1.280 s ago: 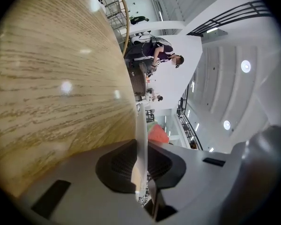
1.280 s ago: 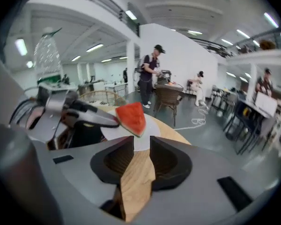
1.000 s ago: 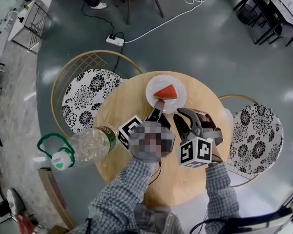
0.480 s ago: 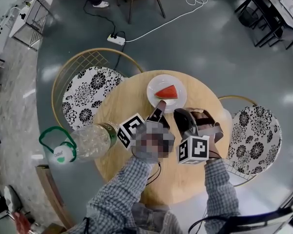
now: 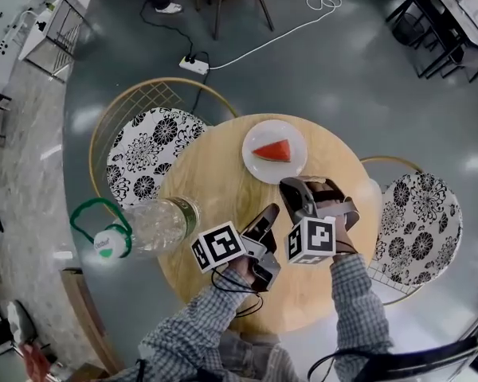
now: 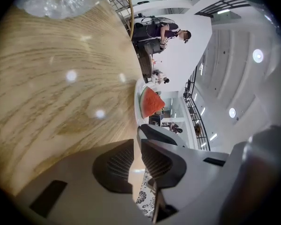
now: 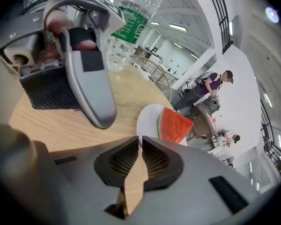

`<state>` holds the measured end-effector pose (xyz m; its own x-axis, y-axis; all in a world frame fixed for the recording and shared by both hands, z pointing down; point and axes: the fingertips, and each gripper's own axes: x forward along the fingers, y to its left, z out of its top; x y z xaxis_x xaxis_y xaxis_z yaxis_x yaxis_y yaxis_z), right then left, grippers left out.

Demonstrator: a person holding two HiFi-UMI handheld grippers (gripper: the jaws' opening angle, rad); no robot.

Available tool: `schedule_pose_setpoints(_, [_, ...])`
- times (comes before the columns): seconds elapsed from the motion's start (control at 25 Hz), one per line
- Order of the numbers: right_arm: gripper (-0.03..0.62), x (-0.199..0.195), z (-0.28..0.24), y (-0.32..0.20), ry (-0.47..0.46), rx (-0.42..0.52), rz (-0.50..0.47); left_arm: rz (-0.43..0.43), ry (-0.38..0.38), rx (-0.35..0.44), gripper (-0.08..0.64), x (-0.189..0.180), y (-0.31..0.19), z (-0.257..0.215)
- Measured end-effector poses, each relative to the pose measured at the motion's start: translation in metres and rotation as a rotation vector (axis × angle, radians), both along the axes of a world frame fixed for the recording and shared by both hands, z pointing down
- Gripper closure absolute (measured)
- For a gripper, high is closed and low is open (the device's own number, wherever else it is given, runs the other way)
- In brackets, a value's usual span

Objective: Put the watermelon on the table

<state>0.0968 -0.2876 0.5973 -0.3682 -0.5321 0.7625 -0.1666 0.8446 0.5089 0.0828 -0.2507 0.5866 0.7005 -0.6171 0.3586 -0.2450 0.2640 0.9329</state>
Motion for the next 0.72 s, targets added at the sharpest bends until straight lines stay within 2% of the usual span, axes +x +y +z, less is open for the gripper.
schedule_pose_setpoints(0.16, [0.574, -0.003, 0.002, -0.001, -0.048, -0.03, 0.058, 0.029, -0.062, 0.021, 0.526, -0.01, 0.016, 0.002])
schedule_pose_setpoints(0.28, [0.573, -0.004, -0.005, -0.002, -0.143, -0.059, 0.134, 0.043, -0.096, 0.043, 0.526, -0.016, 0.018, 0.002])
schedule_pose_setpoints(0.44, [0.573, 0.006, -0.033, -0.004, -0.442, -0.132, 0.364, 0.089, -0.131, 0.1, 0.528, -0.018, 0.019, -0.006])
schedule_pose_setpoints(0.56, [0.574, 0.02, -0.056, 0.004, -0.665, -0.187, 0.537, 0.134, -0.137, 0.171, 0.528, -0.017, 0.023, -0.018])
schedule_pose_setpoints(0.72, [0.583, 0.035, -0.072, 0.032, -0.866, -0.238, 0.68, 0.201, -0.13, 0.273, 0.552, -0.015, 0.033, -0.039])
